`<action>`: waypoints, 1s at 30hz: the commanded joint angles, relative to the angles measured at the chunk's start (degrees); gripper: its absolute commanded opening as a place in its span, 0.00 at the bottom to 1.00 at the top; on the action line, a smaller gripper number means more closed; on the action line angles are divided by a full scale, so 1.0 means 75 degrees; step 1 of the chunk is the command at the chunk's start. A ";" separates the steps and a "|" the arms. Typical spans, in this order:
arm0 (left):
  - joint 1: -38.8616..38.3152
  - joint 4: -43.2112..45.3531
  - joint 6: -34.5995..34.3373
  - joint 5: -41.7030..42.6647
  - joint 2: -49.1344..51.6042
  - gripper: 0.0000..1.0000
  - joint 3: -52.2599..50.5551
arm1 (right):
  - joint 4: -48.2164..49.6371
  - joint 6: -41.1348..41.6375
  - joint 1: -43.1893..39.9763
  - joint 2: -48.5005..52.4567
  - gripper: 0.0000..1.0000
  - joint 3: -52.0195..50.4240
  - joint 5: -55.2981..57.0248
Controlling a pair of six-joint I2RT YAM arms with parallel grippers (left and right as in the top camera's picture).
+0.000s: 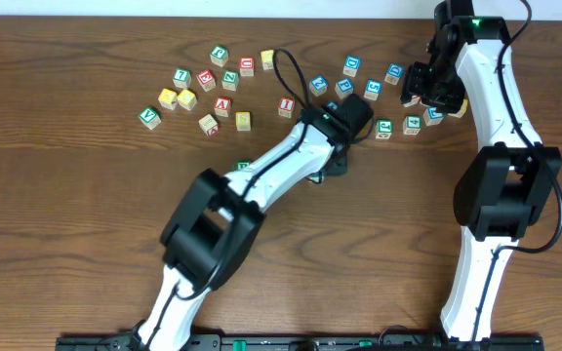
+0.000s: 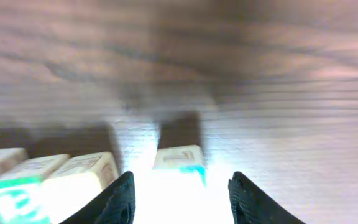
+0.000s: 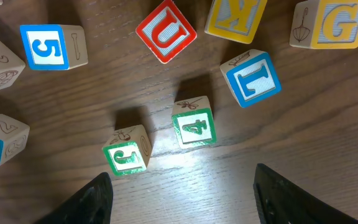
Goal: Spell out ROBOT
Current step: 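Carry the blue T block and set it right of the second O, then open the left gripper and raise the left arm away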
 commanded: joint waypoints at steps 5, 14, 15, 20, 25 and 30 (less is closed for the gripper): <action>0.0644 -0.0370 0.0664 -0.0131 -0.2270 0.48 0.0306 | -0.0058 -0.0291 0.0017 0.0009 0.67 0.0003 0.0020; 0.2180 -0.1888 0.0970 -0.0527 -0.4004 0.48 0.0303 | -0.0294 -0.1751 0.0437 0.0006 0.56 0.0003 -0.1294; 0.2343 -0.2028 0.0970 -0.0527 -0.4054 0.48 0.0303 | -0.0326 -0.1751 0.0498 0.0006 0.56 0.0003 -0.1294; 0.3348 -0.2707 0.0968 -0.0525 -0.4086 0.48 0.0300 | -0.0600 -0.1751 0.0968 0.0006 0.56 0.0003 -0.1381; 0.3940 -0.2967 0.0968 -0.0525 -0.4016 0.48 0.0230 | -0.0848 -0.1743 0.1550 0.0006 0.57 0.0000 -0.1460; 0.4033 -0.2967 0.0924 -0.0522 -0.3888 0.48 -0.0437 | -0.1180 -0.1306 0.2381 0.0006 0.57 -0.0239 -0.0659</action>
